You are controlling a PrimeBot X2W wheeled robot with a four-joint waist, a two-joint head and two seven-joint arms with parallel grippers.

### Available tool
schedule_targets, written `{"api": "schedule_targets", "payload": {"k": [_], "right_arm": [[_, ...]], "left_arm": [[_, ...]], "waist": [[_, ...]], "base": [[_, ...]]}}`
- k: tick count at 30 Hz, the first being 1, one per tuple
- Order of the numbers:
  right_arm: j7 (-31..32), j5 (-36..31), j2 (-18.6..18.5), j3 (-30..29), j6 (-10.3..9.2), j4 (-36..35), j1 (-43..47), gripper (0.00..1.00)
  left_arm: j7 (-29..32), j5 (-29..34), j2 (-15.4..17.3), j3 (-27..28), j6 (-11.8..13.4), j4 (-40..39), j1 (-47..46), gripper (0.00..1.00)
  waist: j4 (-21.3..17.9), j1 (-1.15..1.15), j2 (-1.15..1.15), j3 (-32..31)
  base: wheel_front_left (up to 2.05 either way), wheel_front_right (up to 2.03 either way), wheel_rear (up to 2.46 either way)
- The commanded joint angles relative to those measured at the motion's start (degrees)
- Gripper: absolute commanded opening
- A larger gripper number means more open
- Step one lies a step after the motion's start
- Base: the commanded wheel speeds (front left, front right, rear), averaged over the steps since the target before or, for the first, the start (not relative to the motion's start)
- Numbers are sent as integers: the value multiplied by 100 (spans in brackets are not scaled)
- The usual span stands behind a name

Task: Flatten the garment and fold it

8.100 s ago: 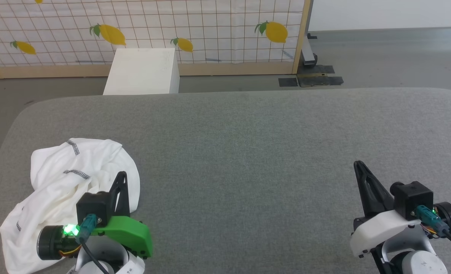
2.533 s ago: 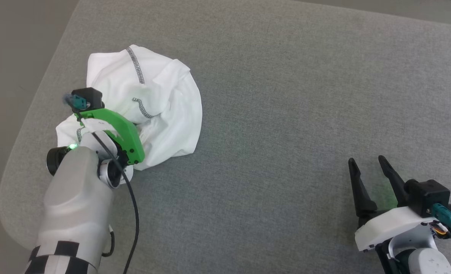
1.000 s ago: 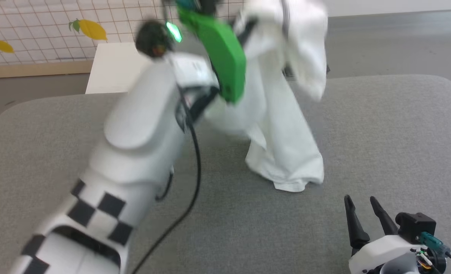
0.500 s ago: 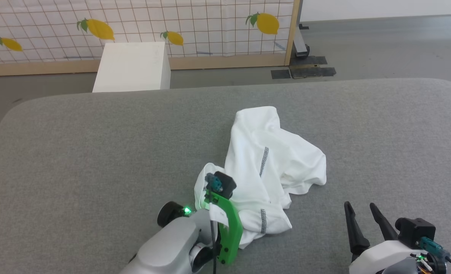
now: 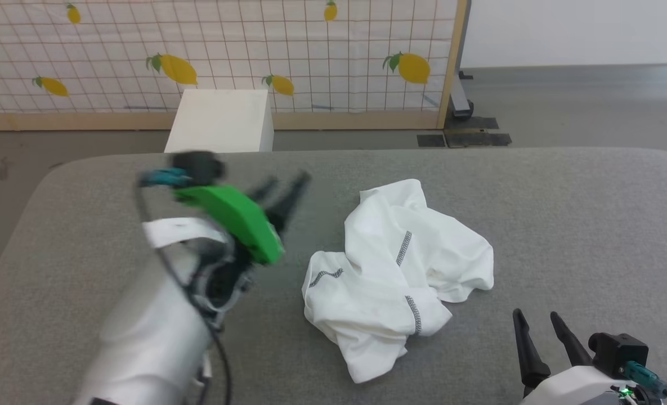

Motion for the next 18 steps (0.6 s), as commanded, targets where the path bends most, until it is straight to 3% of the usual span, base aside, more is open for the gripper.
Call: {"api": "schedule_targets", "payload": {"k": [1, 7, 9, 13, 18], "right_arm": [[14, 36, 1, 3, -9, -50, 79, 100], [93, 60, 1, 11, -9, -150, 48, 100], [144, 71, 1, 19, -9, -185, 37, 100], [332, 72, 1, 29, -9, -251, -22, 100], [929, 56, 1, 22, -9, -284, -345, 100]], "left_arm": [[-353, 55, 205, 214, 127, -181, 78, 100], [-2119, 1035, 993, 725, 837, -858, 864, 100], [-2421, 1387, 1138, 826, 1099, -1045, 1245, 100], [-2550, 2011, 1171, 1020, 1398, -1567, 1977, 100], [-2556, 2527, 879, 1306, 1420, -2128, 2683, 100]], "waist": [[80, 0, 58, -66], [135, 0, 58, -80], [150, 0, 58, -63], [185, 0, 58, 47], [221, 0, 58, 275]], "base": [[0, 0, 0], [0, 0, 0], [0, 0, 0], [0, 0, 0], [0, 0, 0]]}}
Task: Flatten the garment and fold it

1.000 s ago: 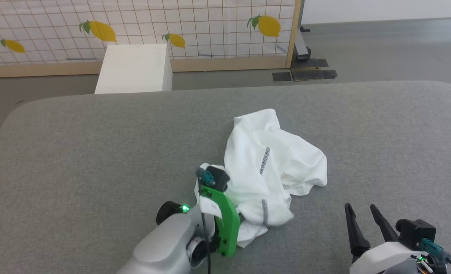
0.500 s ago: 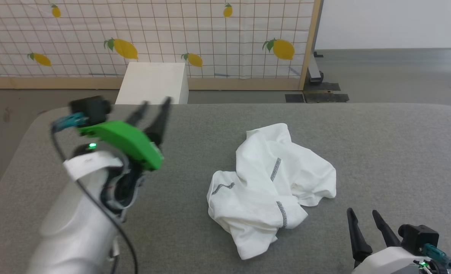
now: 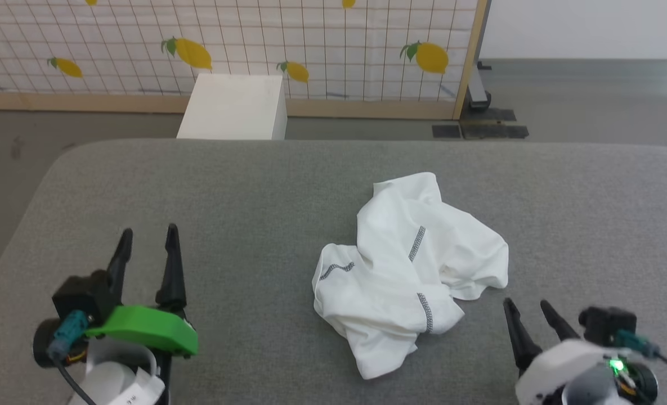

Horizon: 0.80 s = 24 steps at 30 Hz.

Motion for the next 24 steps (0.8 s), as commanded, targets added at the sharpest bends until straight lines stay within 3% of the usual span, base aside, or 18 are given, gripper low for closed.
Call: {"api": "schedule_targets", "payload": {"k": [1, 6, 12, 20, 21, 22, 23, 24], "right_arm": [[195, -50, 2, 14, -9, -38, -286, 100], [1525, -717, -22, 241, -9, 136, -1299, 100], [2944, -1370, -393, 829, -9, 689, -2443, 100], [4164, -1064, -812, 1560, -9, 1348, -2795, 100], [4214, -990, -899, 1589, -9, 1361, -2815, 93], [4200, -924, -966, 1585, -9, 1352, -2841, 15], [4139, -848, -1061, 1541, -9, 1327, -2889, 0], [4092, -793, -1147, 1474, -9, 1314, -2940, 0]], "left_arm": [[-21, 87, -99, 66, -6, -78, 139, 100], [-21, 343, -426, 193, -145, -271, 232, 100], [-22, 558, -743, 199, -428, -202, -10, 100], [-22, 740, -1100, 256, -737, 64, -227, 100], [-22, 764, -1139, 255, -781, 99, -257, 100], [-22, 788, -1170, 255, -815, 123, -286, 100], [-22, 813, -1212, 248, -858, 159, -324, 100], [-22, 832, -1246, 241, -894, 189, -359, 100]], "waist": [[29, 0, 58, 152], [128, 0, 58, 468], [451, 0, 58, 898], [863, 0, 58, 1268], [914, 0, 58, 1305], [954, 0, 58, 1334], [1010, 0, 58, 1381], [1054, 0, 58, 1417]], "base": [[0, 0, 0], [0, 0, 0], [0, 0, 0], [0, 0, 0], [0, 0, 0], [0, 0, 0], [0, 0, 0], [0, 0, 0]]}}
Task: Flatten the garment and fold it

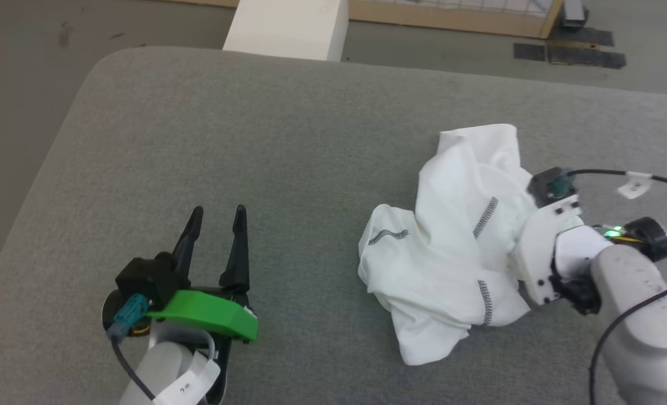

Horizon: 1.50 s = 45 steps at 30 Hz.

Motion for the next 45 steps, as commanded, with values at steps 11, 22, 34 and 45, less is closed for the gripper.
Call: {"api": "schedule_targets", "payload": {"k": [11, 22, 34, 45], "right_arm": [[-760, -721, -811, -2124, -9, 167, -1218, 0], [-1365, -754, -68, -2879, -9, 104, -957, 100], [-3010, 592, 948, -2788, -9, -2050, 2119, 100], [-2826, 832, 1118, -2783, -9, -2745, 2846, 100]], "left_arm": [[-20, 238, -307, -123, -380, 375, -476, 100], [-20, 260, -401, -97, -498, 739, -462, 100], [-20, 177, -344, 117, -453, 758, 158, 100], [847, -237, -509, -237, -472, 822, -561, 100]], "waist": [[613, 0, 58, 501], [456, 0, 58, 126], [-350, 0, 58, -923], [-973, 0, 58, -700]], "base": [[0, 0, 0], [0, 0, 0], [0, 0, 0], [0, 0, 0]]}}
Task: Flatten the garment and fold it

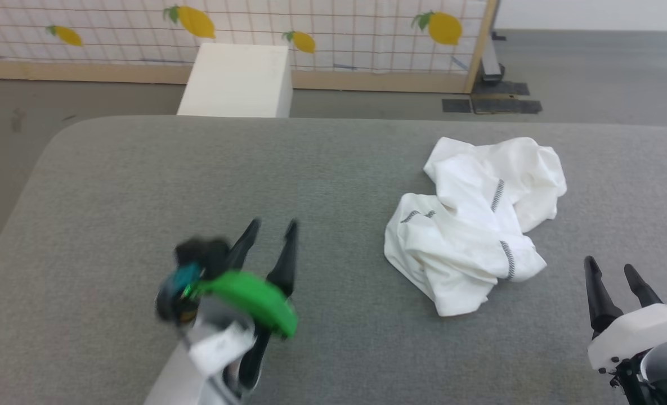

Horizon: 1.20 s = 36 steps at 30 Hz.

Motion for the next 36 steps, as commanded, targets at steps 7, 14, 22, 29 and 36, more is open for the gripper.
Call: {"api": "schedule_targets", "payload": {"k": [7, 14, 22, 29, 36], "right_arm": [[88, 208, 13, 215, -8, -102, -300, 100], [-17, 276, 14, 315, -8, 60, -441, 100], [-155, 273, 14, 295, -8, 190, -521, 100], [-196, 263, 15, 380, -8, 264, -579, 100], [-160, 163, 15, 319, -8, 297, -436, 100]], "left_arm": [[2516, -678, -119, -1173, 154, 1058, -2053, 100], [3844, -940, -122, -2089, 613, 1787, -3114, 100], [4004, -716, -123, -2475, 953, 2538, -3426, 100], [3801, -1162, -123, -2532, 795, 2525, -3427, 0], [2783, -2100, -120, -1834, 730, 1822, -3308, 0]], "waist": [[-724, 0, 58, 683], [-1120, 0, 58, 1055], [-1203, 0, 58, 1192], [-1025, 0, 58, 1143], [-559, 0, 58, 843]], "base": [[0, 0, 0], [0, 0, 0], [0, 0, 0], [0, 0, 0], [0, 0, 0]]}}
